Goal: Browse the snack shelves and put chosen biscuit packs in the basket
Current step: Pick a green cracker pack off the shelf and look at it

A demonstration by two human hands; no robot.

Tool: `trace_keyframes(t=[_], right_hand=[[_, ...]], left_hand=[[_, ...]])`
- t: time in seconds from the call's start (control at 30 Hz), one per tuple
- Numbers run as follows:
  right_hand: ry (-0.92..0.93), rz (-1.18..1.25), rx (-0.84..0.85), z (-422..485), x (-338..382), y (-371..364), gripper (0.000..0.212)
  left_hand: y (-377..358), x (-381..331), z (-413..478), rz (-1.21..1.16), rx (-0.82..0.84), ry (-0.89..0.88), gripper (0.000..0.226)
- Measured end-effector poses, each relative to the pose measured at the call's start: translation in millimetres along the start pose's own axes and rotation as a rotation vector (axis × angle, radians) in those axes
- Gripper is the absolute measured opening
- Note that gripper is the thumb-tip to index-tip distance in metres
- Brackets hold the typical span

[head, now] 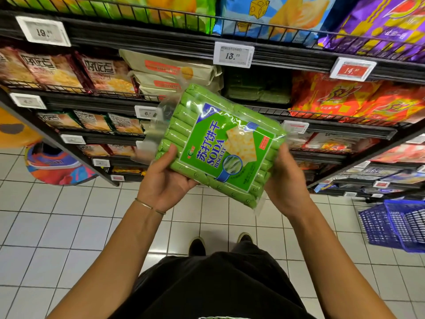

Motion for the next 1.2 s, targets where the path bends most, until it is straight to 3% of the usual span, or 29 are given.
trace_keyframes(t=[0.1, 0.3, 0.8, 0.9, 1.0, 1.07, 1.13, 1.2], right_hand=[[0.054, -0.146, -0.097, 5, -2, 5, 0.056], [0.059, -0.126, -0.064, 4, 1, 5, 0.048], [0.006, -0.148, -0.055, 8, 3, 4, 0.053], [-0.017, -0.085, -0.105, 10, 5, 6, 0.052], [-0.08, 0.031, -0.131, 12, 7, 10, 0.052], [-0.117, 0.093, -0.119, 13, 9, 15, 0.051], [-0.153, 0.11, -0.097, 13, 11, 20, 0.052], [-0.181, 0.066, -0.084, 12, 14, 24, 0.055]], left_hand=[[2, 5, -1, -0.016, 0.019, 0.017, 0.104], [3, 6, 0, -0.077, 0.057, 0.014, 0.099], [5, 3, 2, -0.013, 0.024, -0.042, 0.107], [7, 4, 2, -0.014, 0.119, -0.054, 0.092], [20, 1, -2, 0.129, 0.205, -0.049, 0.083], [28, -4, -1, 0.231, 0.166, -0.006, 0.086], [31, -13, 1, 0.278, 0.14, 0.023, 0.065], [32, -22, 4, 0.157, 0.133, 0.082, 0.053]])
Point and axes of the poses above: each hand's wrist, its own z-axis towards the middle knuckle, its own y-axis out of the back of the hand, x = y × z, the point moved 3 cm from there along z, towards the middle knuckle
